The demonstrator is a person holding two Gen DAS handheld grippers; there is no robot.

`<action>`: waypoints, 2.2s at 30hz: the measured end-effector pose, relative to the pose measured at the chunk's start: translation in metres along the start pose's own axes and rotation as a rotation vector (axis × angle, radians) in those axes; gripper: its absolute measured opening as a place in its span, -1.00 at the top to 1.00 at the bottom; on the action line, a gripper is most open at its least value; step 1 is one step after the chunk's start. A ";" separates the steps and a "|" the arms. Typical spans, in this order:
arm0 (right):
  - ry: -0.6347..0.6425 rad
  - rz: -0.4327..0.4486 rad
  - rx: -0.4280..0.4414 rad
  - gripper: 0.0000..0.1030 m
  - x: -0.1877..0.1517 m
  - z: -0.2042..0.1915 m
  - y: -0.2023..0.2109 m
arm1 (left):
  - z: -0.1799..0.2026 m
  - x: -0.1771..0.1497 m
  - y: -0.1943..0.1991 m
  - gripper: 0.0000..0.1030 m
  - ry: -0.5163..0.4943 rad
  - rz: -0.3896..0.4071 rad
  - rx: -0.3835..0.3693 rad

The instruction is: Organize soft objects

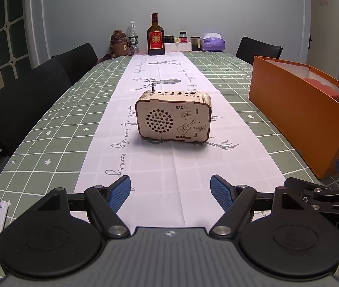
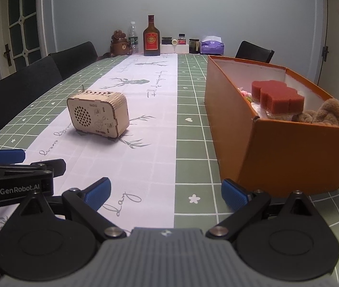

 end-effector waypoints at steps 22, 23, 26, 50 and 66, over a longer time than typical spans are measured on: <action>-0.003 -0.008 -0.001 -0.88 -0.002 -0.002 -0.003 | 0.000 -0.001 -0.001 -0.73 -0.002 0.000 -0.003; -0.004 -0.009 0.000 -0.88 -0.002 -0.002 -0.004 | 0.000 -0.001 -0.001 -0.73 -0.002 0.000 -0.003; -0.006 -0.012 0.002 -0.88 -0.002 -0.002 -0.005 | 0.000 -0.001 -0.001 -0.73 -0.002 0.001 -0.002; -0.008 -0.032 0.010 -0.88 -0.004 -0.003 -0.009 | -0.003 -0.002 0.000 -0.73 -0.002 0.003 0.002; -0.003 -0.031 0.009 -0.88 -0.004 -0.005 -0.008 | -0.002 -0.001 0.003 -0.73 -0.004 0.013 -0.001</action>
Point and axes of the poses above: each gripper's, at about its wrist camera, not at the fingertips, and y roughly against the way its jaws point, z to its right, x to its top, the point moved 5 cm from there along -y, roughly the way its jaws point, and after that the axes turned 1 degree about y, right-handed, at the moved point
